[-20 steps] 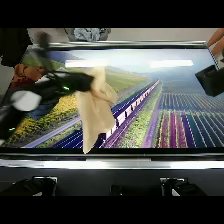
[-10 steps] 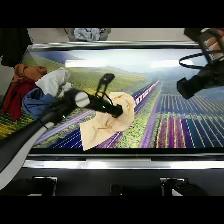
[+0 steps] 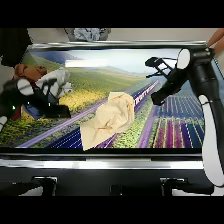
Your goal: Fold the shirts.
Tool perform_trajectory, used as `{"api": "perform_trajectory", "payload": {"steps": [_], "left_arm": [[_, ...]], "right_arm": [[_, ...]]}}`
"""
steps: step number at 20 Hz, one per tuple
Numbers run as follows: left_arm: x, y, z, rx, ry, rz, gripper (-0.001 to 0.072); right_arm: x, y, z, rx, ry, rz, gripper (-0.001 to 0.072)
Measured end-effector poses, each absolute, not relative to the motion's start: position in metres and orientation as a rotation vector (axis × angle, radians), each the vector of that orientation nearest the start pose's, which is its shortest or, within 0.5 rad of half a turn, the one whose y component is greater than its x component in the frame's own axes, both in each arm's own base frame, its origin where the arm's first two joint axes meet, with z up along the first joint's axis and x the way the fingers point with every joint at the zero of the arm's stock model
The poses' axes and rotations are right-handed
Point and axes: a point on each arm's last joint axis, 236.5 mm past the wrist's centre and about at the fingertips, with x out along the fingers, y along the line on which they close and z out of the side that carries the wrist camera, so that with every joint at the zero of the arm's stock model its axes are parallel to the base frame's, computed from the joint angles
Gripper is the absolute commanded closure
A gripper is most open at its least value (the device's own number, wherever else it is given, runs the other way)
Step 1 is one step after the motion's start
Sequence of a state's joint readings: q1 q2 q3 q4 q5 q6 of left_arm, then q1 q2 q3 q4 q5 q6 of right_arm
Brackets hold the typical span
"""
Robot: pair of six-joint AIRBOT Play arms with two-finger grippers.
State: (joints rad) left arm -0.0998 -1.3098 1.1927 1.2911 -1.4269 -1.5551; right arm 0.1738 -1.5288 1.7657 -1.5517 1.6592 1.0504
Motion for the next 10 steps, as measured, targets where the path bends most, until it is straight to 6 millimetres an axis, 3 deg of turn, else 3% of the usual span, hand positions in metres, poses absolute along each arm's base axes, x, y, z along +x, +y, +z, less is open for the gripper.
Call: {"api": "perform_trajectory", "payload": {"steps": [4, 7, 9, 10], "left_arm": [[0.261, -0.132, -0.060, -0.322, 1.645, -0.322, -0.0003], [0.246, -0.158, -0.087, -0.351, 1.634, -0.328, 0.0002], [0.244, -0.173, -0.094, -0.377, 1.616, -0.325, 0.0012], [0.246, -0.181, -0.097, -0.401, 1.599, -0.319, 0.0127]], "right_arm": [[0.406, 0.087, 0.064, -0.513, 1.390, 0.590, 0.0025], [0.408, 0.091, 0.057, -0.505, 1.394, 0.606, 0.0022], [0.408, 0.093, 0.055, -0.502, 1.396, 0.612, 0.0004], [0.408, 0.094, 0.052, -0.496, 1.398, 0.618, 0.0003]]}}
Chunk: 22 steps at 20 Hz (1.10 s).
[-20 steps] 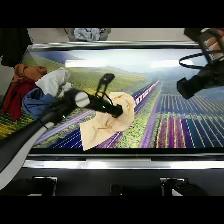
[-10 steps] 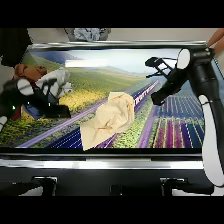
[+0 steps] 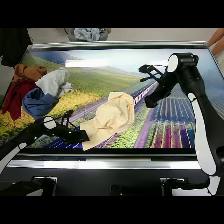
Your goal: Fold the shirts.
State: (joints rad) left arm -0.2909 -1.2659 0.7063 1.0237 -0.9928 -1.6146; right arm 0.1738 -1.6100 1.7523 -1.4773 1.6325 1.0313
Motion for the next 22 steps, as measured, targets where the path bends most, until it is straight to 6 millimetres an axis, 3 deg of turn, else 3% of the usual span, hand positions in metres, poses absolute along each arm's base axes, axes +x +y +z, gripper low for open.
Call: {"api": "perform_trajectory", "payload": {"steps": [3, 4, 9, 10, 11, 12, 15, 17, 18, 20, 22], "left_arm": [[0.258, -0.188, -0.108, -0.421, 1.539, -0.275, 0.0641], [0.262, -0.188, -0.109, -0.421, 1.521, -0.265, 0.0674], [0.281, -0.189, -0.100, -0.418, 1.430, -0.257, 0.0675], [0.285, -0.190, -0.094, -0.430, 1.413, -0.259, 0.0675], [0.287, -0.193, -0.089, -0.439, 1.397, -0.267, 0.0675], [0.286, -0.194, -0.085, -0.442, 1.391, -0.275, 0.0677], [0.305, -0.194, -0.056, -0.417, 1.298, -0.320, 0.0679], [0.338, -0.185, -0.005, -0.377, 1.142, -0.347, 0.0679], [0.360, -0.175, 0.036, -0.350, 1.027, -0.351, 0.0679], [0.398, -0.145, 0.144, -0.304, 0.754, -0.331, 0.0679], [0.410, -0.101, 0.273, -0.260, 0.453, -0.269, 0.0679]], "right_arm": [[0.407, 0.105, 0.039, -0.459, 1.398, 0.656, 0.0001], [0.410, 0.113, 0.032, -0.427, 1.388, 0.670, 0.0001], [0.443, 0.155, -0.008, -0.206, 1.321, 0.685, 0.0013], [0.446, 0.159, -0.019, -0.171, 1.330, 0.679, 0.0058], [0.448, 0.162, -0.030, -0.144, 1.347, 0.678, 0.0245], [0.449, 0.165, -0.041, -0.121, 1.363, 0.675, 0.0677], [0.454, 0.168, -0.051, -0.106, 1.365, 0.681, 0.0673], [0.471, 0.165, -0.019, -0.164, 1.250, 0.689, 0.0673], [0.483, 0.163, 0.008, -0.204, 1.165, 0.686, 0.0673], [0.503, 0.154, 0.098, -0.318, 0.928, 0.640, 0.0672], [0.504, 0.133, 0.211, -0.433, 0.667, 0.536, 0.0672]]}}
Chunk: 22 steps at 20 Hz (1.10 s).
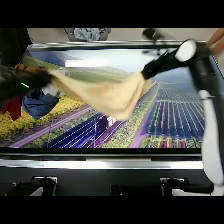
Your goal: Fold the shirts.
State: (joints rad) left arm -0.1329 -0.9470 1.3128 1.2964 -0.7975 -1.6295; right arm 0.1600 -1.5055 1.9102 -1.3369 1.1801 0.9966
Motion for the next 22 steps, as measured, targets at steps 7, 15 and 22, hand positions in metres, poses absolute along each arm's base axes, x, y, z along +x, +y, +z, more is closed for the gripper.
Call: {"api": "perform_trajectory", "payload": {"steps": [7, 15, 22], "left_arm": [[0.288, -0.029, 0.546, -0.206, -0.201, -0.154, 0.0678], [0.267, -0.039, 0.557, -0.211, -0.210, -0.197, 0.0678], [0.389, -0.038, 0.311, -0.198, 0.439, -0.155, 0.0676]], "right_arm": [[0.354, 0.053, 0.477, -0.574, 0.087, 0.176, 0.0671], [0.287, 0.035, 0.417, -0.532, 0.393, 0.213, 0.0672], [0.290, 0.066, 0.159, -0.395, 1.131, 0.445, 0.0671]]}}
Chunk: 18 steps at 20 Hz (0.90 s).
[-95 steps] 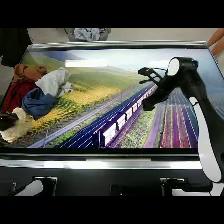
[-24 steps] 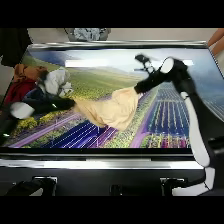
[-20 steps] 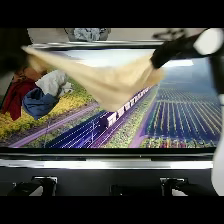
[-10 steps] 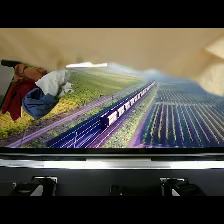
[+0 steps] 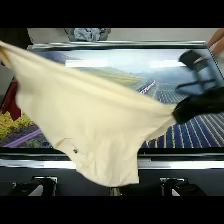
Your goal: Fold the shirts.
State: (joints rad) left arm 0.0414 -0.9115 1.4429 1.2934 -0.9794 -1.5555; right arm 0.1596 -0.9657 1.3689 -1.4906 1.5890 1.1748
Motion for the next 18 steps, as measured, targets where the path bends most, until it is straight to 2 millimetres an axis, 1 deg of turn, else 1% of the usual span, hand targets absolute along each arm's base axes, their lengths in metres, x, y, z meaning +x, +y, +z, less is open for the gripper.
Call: {"api": "perform_trajectory", "payload": {"steps": [1, 3, 5, 7, 8, 9, 10, 11, 12, 13, 14, 15, 16, 17, 18], "left_arm": [[0.403, -0.036, 0.273, -0.204, 0.509, -0.144, 0.0677], [0.432, -0.032, 0.201, -0.215, 0.636, -0.123, 0.0676], [0.457, -0.029, 0.142, -0.228, 0.737, -0.105, 0.0676], [0.474, -0.032, 0.091, -0.264, 0.834, -0.102, 0.0669], [0.480, -0.036, 0.075, -0.293, 0.861, -0.106, 0.0535], [0.485, -0.041, 0.061, -0.330, 0.889, -0.115, 0.0131], [0.490, -0.046, 0.053, -0.365, 0.901, -0.123, -0.0002], [0.493, -0.050, 0.052, -0.394, 0.908, -0.133, -0.0005], [0.495, -0.051, 0.055, -0.409, 0.917, -0.144, -0.0005], [0.494, -0.049, 0.061, -0.414, 0.935, -0.154, -0.0004], [0.490, -0.045, 0.067, -0.415, 0.967, -0.163, -0.0003], [0.482, -0.041, 0.071, -0.412, 1.008, -0.171, -0.0003], [0.468, -0.037, 0.072, -0.409, 1.067, -0.181, -0.0003], [0.450, -0.035, 0.067, -0.406, 1.137, -0.185, -0.0002], [0.430, -0.037, 0.061, -0.414, 1.205, -0.190, -0.0002]], "right_arm": [[0.300, 0.072, 0.123, -0.366, 1.168, 0.454, 0.0671], [0.326, 0.080, 0.064, -0.310, 1.196, 0.444, 0.0670], [0.358, 0.093, 0.020, -0.246, 1.185, 0.436, 0.0669], [0.387, 0.107, -0.013, -0.165, 1.164, 0.430, 0.0663], [0.397, 0.114, -0.027, -0.121, 1.165, 0.430, 0.0509], [0.409, 0.120, -0.033, -0.086, 1.149, 0.428, 0.0189], [0.420, 0.124, -0.033, -0.072, 1.126, 0.431, 0.0013], [0.432, 0.123, -0.027, -0.088, 1.101, 0.444, -0.0001], [0.444, 0.119, -0.013, -0.109, 1.067, 0.452, -0.0001], [0.456, 0.108, 0.007, -0.138, 1.041, 0.456, 0.0000], [0.464, 0.091, 0.027, -0.165, 1.027, 0.450, 0.0004], [0.472, 0.065, 0.051, -0.180, 1.008, 0.425, 0.0009], [0.475, 0.034, 0.069, -0.183, 1.002, 0.382, 0.0029], [0.471, -0.001, 0.081, -0.164, 1.022, 0.329, 0.0030], [0.461, -0.034, 0.086, -0.131, 1.061, 0.279, 0.0034]]}}
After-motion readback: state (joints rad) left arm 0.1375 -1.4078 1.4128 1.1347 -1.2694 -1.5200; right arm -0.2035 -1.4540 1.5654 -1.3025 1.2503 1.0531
